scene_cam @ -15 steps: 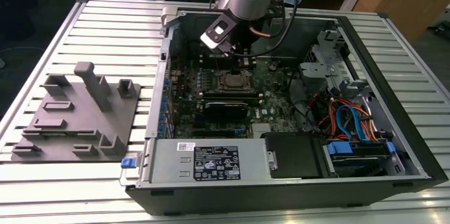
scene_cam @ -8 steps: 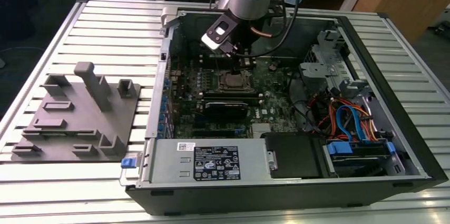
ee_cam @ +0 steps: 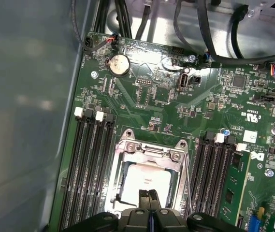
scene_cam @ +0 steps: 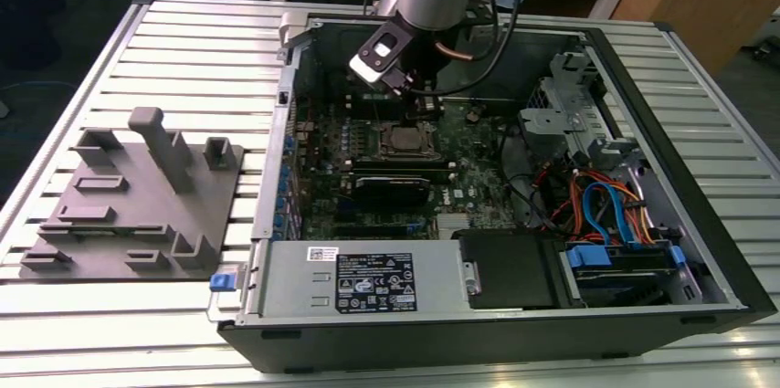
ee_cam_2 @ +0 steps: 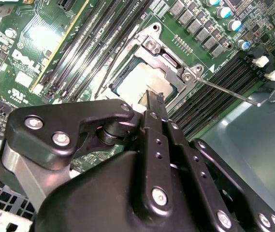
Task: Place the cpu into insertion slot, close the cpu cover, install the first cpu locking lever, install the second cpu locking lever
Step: 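Install the first cpu locking lever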
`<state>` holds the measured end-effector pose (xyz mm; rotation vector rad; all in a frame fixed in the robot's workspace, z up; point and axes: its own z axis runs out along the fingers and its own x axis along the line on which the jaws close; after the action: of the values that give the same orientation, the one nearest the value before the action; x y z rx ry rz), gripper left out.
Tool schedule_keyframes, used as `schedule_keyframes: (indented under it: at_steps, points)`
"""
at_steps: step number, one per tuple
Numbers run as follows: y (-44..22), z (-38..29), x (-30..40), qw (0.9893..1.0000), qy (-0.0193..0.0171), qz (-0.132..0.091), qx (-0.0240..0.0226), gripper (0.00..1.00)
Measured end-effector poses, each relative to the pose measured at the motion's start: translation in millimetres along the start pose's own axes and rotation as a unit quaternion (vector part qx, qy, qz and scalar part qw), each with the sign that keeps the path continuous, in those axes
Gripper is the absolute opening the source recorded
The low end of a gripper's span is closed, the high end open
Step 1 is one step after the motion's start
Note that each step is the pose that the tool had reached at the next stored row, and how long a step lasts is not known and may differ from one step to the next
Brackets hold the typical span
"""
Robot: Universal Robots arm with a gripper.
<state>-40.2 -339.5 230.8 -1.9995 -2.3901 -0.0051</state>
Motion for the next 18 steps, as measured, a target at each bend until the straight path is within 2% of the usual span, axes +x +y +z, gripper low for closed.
schedule_keyframes:
  at_steps: [6,10,18]
  points:
    - [0.0,-3.8,0.1,1.0000,-0.0001,-0.006,0.0001,0.10]
    - [-0.1,-3.9,0.1,0.9997,-0.0005,-0.026,0.0006,0.10]
    - [-0.1,-3.9,0.1,0.9973,-0.0011,-0.073,0.0016,0.10]
